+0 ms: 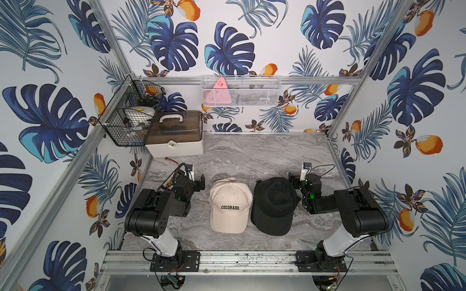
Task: Stack the baseball caps by color
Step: Reset both arms
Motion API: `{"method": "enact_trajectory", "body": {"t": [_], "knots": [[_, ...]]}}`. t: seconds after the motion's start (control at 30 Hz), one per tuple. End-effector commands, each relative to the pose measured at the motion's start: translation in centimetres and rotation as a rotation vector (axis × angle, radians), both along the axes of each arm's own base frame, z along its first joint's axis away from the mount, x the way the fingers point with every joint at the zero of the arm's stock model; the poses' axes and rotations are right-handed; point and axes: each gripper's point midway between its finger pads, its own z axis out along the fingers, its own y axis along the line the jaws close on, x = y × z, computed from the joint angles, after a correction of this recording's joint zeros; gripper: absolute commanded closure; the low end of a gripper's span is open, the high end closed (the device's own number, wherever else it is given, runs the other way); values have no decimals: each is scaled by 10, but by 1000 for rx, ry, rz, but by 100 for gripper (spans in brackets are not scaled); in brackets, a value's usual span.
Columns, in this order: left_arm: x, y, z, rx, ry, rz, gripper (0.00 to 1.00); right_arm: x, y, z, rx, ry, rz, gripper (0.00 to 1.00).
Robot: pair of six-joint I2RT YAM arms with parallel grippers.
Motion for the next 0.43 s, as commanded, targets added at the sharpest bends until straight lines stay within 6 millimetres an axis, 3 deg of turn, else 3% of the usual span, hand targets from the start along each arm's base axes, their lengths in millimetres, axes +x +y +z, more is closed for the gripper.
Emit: {"method": "enact_trajectory", "body": {"t": [0.0,0.4], "knots": [[4,-1,6,3,-24,-8,1,1,-1,0,-6,0,-2,0],[3,-2,7,29,-26,12,1,1,-1,1,-6,1,-3,0]]}}
